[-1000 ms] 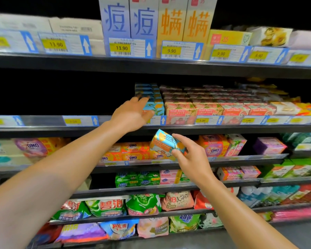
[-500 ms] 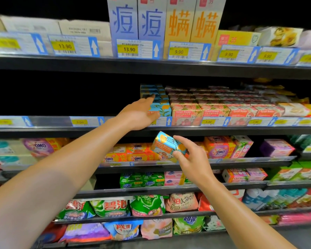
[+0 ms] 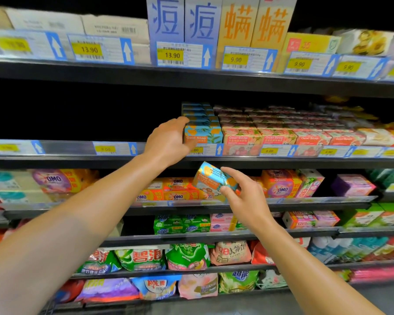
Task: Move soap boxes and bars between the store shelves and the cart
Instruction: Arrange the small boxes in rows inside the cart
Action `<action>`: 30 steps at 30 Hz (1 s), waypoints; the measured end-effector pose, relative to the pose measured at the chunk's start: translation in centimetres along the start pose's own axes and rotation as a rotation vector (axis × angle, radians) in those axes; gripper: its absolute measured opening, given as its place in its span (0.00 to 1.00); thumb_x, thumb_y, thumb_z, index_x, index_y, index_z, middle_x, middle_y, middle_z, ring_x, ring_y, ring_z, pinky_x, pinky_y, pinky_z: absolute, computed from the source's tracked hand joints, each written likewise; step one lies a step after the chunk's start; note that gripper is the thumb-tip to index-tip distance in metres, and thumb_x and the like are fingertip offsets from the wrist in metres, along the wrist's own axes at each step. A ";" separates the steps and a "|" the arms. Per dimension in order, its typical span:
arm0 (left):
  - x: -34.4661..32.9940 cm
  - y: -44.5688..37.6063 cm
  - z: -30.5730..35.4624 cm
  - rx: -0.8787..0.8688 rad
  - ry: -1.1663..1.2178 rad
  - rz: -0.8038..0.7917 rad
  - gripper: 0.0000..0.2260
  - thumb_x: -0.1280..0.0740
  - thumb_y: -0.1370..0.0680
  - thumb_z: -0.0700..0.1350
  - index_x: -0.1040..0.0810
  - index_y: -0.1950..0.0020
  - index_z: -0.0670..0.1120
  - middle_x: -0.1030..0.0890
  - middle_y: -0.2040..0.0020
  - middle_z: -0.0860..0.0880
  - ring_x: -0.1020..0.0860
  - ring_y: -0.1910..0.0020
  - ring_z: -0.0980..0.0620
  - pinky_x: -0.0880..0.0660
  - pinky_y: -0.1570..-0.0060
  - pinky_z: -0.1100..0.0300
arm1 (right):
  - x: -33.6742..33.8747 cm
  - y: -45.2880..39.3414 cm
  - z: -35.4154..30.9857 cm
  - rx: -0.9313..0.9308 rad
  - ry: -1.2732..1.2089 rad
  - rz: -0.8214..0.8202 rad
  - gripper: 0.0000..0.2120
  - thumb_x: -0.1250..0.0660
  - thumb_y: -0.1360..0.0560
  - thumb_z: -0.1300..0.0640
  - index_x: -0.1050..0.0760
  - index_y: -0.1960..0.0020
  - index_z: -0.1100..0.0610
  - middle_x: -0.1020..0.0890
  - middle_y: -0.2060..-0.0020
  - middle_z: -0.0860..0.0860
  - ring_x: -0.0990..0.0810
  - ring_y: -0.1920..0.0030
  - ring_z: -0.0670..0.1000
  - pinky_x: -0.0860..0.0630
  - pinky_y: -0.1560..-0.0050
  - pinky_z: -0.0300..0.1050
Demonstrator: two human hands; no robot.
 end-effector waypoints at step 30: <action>6.0 -1.0 -8.6 -0.037 0.029 0.011 0.20 0.31 0.23 0.47 0.25 0.31 0.46 0.24 0.36 0.43 0.25 0.40 0.43 0.29 0.41 0.52 | -3.7 -5.6 -8.0 0.243 0.262 0.255 0.24 0.29 0.25 0.51 0.28 0.31 0.55 0.29 0.32 0.50 0.34 0.31 0.51 0.38 0.32 0.40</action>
Point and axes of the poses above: each hand's wrist, its own y-axis away from the middle knuckle, its own x-axis out of the back of the hand, z = x × y, the point moved 5 cm from there along -y, towards the middle knuckle
